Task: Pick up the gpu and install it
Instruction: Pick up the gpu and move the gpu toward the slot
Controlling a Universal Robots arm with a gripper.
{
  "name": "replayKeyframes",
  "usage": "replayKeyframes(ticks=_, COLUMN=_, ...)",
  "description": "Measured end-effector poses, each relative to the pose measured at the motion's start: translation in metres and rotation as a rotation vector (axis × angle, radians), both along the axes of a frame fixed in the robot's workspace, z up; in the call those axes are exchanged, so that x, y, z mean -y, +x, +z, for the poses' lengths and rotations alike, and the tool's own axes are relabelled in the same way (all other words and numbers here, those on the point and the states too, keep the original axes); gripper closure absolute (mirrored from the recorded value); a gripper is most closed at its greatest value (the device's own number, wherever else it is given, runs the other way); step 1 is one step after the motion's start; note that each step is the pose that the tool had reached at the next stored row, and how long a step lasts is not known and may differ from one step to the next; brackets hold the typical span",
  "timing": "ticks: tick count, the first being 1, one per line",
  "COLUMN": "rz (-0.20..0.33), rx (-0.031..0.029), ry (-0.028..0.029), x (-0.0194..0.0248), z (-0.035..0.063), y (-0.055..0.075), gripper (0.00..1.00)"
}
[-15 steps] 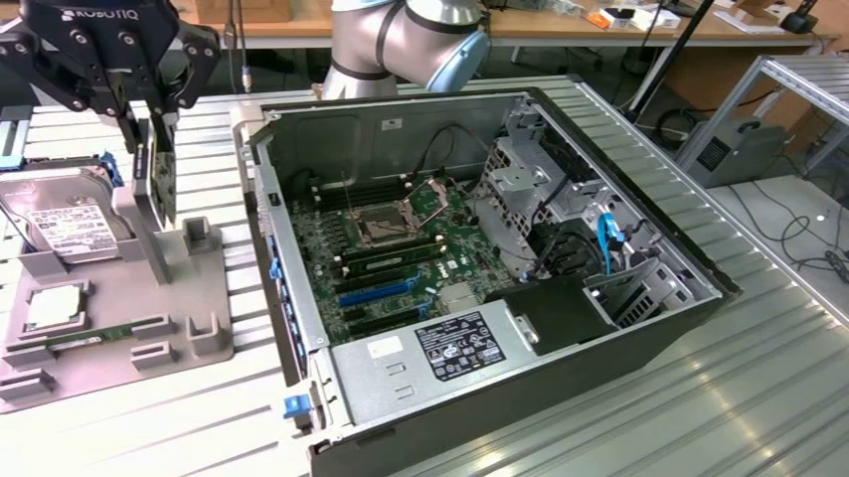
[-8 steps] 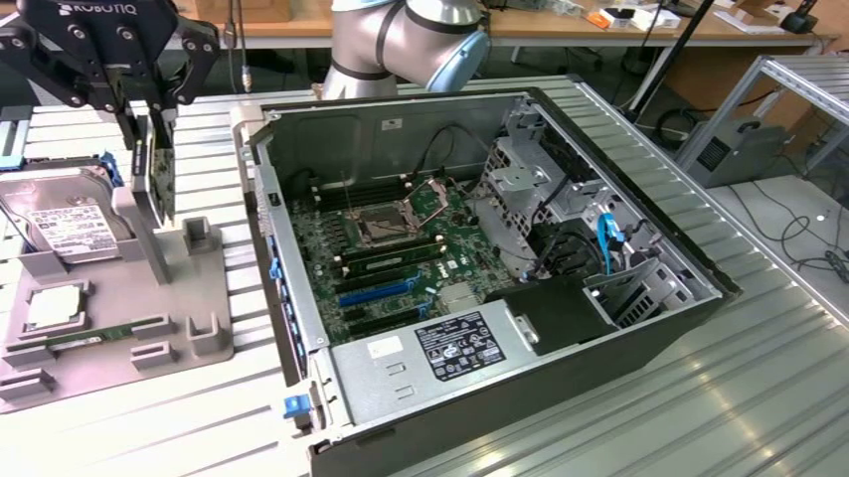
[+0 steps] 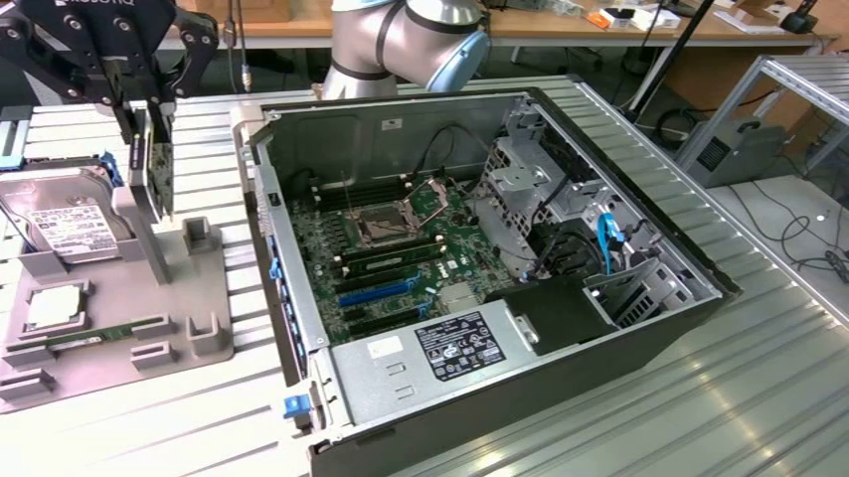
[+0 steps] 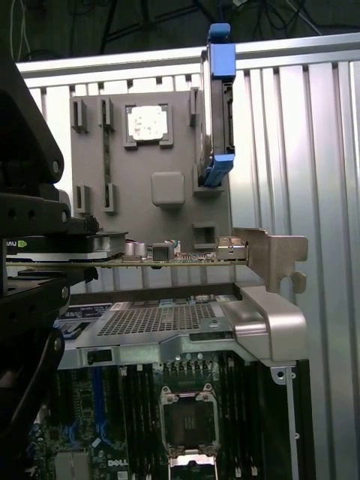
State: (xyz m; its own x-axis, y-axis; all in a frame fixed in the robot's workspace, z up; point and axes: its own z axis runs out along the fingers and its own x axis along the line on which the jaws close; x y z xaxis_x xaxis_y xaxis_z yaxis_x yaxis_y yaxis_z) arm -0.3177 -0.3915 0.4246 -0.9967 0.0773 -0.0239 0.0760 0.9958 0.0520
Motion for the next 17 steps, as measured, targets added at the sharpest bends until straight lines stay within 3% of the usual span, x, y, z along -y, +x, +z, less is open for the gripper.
replayKeyframes(ticks=17, rz=0.0, rx=0.0, ry=0.0038, x=0.0, z=0.0126, y=0.0, gripper=0.73)
